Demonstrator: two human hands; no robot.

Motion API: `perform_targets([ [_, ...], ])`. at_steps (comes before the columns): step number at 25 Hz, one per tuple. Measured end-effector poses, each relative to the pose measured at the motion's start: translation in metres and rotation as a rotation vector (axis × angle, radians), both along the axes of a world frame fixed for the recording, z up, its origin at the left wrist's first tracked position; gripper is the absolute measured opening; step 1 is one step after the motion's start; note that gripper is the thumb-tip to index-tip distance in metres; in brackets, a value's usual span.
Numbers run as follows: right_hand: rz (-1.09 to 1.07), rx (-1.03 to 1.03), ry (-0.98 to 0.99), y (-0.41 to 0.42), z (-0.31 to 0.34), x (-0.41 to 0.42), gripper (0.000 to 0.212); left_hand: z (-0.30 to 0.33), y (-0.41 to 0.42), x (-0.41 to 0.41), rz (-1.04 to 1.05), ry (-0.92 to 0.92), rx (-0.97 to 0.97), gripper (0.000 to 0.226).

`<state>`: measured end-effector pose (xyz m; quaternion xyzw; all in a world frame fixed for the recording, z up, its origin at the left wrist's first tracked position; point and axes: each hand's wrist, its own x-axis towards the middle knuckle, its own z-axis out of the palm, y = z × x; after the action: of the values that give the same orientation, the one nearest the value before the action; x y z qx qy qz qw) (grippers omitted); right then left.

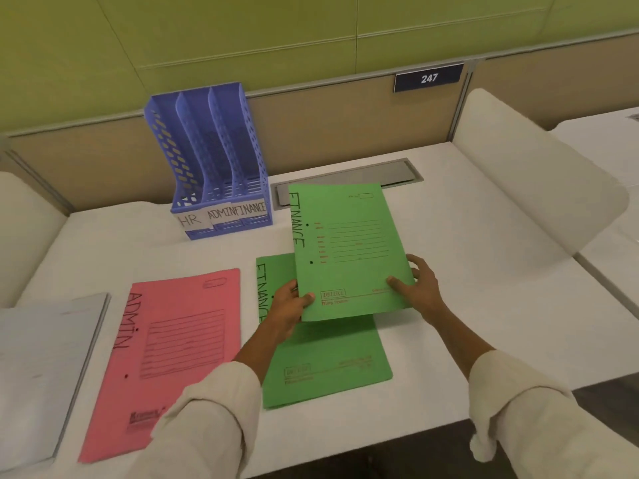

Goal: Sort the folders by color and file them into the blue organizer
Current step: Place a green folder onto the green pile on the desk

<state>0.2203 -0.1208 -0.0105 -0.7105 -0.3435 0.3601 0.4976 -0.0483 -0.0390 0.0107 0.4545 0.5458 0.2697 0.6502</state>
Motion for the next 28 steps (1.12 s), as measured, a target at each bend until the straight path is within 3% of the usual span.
perform_targets([
  [4, 0.054, 0.016, -0.027, -0.027, -0.016, -0.065, 0.07, -0.014, -0.034, -0.076, -0.011, 0.18, 0.185, 0.031],
  [10, 0.071, -0.059, -0.176, -0.065, -0.029, -0.126, 0.073, -0.026, -0.088, -0.135, 0.01, 0.299, 0.239, 0.024],
  [15, 0.057, -0.104, -0.281, -0.079, -0.026, -0.145, 0.075, -0.03, -0.106, -0.144, -0.06, 0.483, 0.377, 0.033],
  [22, 0.021, -0.193, -0.387, -0.082, -0.023, -0.141, 0.061, -0.03, -0.106, -0.129, -0.104, 0.552, 0.459, 0.031],
  [26, 0.103, -0.405, -0.597, -0.072, -0.021, -0.141, 0.06, -0.035, -0.105, -0.123, -0.156, 0.686, 0.461, 0.032],
  [28, 0.201, -0.497, -0.73, -0.068, -0.017, -0.146, 0.068, -0.035, -0.107, -0.121, -0.201, 0.806, 0.518, 0.047],
])
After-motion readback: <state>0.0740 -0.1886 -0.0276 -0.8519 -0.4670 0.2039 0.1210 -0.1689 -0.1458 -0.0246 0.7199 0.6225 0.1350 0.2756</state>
